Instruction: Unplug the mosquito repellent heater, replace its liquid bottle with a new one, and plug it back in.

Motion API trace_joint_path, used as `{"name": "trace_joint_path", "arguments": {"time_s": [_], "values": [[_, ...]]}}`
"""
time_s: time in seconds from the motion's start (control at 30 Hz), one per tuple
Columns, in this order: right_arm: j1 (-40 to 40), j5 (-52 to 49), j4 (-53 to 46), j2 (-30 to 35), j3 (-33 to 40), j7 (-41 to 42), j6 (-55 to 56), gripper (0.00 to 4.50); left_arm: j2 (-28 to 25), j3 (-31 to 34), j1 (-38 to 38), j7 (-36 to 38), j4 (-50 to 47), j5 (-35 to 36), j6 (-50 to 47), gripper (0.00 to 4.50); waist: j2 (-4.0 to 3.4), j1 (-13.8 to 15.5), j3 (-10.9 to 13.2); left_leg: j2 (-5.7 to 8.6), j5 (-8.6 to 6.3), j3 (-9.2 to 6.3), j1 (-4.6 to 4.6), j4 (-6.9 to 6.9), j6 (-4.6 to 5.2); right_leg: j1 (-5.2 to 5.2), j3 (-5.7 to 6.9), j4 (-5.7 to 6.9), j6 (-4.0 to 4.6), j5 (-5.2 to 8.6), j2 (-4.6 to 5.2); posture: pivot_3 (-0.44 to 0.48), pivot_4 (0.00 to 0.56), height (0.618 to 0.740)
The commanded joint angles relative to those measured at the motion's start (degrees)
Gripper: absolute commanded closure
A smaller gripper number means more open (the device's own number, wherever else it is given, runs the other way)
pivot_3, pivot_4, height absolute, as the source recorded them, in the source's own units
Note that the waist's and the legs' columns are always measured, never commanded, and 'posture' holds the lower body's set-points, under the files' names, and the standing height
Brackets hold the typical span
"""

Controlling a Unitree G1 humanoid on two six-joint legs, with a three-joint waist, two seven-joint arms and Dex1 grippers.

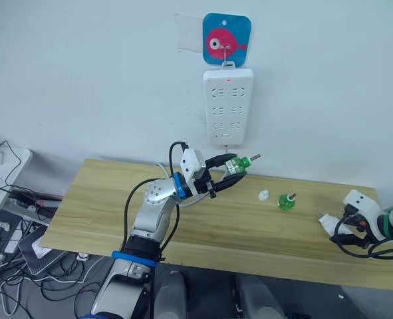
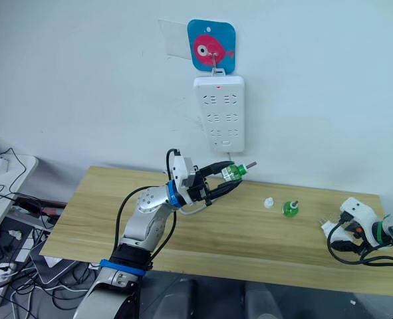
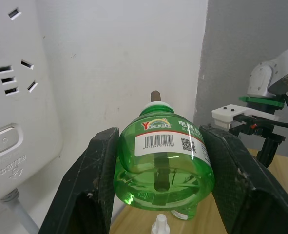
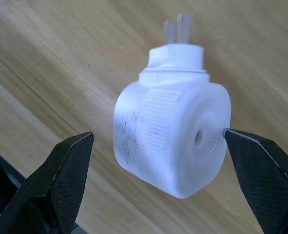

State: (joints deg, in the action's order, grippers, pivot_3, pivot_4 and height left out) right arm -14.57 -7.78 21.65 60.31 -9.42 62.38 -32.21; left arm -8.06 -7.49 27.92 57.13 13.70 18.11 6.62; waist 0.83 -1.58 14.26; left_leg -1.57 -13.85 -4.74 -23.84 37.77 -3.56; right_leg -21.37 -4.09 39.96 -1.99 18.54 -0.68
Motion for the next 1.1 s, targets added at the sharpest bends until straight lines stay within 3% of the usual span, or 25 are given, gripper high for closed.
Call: {"name": "trace_joint_path", "arguments": {"time_s": [0.03,0.43,0.67,1.1], "values": [[0.5,0.1,-2.5,1.7,2.5,0.7,-0.7,0.06,0.5,-0.2,0.3,0.3,-2.0,1.0,0.7,2.26,-0.05,0.0,0.0,0.00,0.00,0.00,0.00,0.00,0.00,0.00,0.00,0.00,0.00,0.00,0.00,0.051,0.260,0.740],[1.8,-0.7,-7.8,2.0,4.7,0.5,-4.1,0.06,0.9,-0.2,0.7,0.6,-1.0,0.8,1.1,2.26,-0.06,-0.1,0.1,0.00,0.00,0.01,0.00,0.00,0.00,-0.01,0.00,-0.01,0.00,0.00,0.00,0.038,0.254,0.740],[1.1,-2.5,-9.9,0.3,6.6,-1.2,-12.7,0.06,1.2,-0.1,0.9,0.8,-0.6,0.6,1.3,2.26,-0.05,0.0,0.1,0.00,0.00,-0.01,-0.01,-0.01,0.00,-0.01,0.01,-0.01,0.00,0.00,0.00,0.035,0.253,0.740],[-0.8,5.3,-7.9,0.6,-0.9,2.5,4.5,0.06,1.4,-0.1,0.9,0.9,-0.7,0.5,1.2,2.26,-0.05,-0.1,0.2,0.01,0.00,0.02,-0.01,-0.01,0.00,-0.03,0.00,-0.01,0.00,0.00,0.00,0.043,0.252,0.740]]}}
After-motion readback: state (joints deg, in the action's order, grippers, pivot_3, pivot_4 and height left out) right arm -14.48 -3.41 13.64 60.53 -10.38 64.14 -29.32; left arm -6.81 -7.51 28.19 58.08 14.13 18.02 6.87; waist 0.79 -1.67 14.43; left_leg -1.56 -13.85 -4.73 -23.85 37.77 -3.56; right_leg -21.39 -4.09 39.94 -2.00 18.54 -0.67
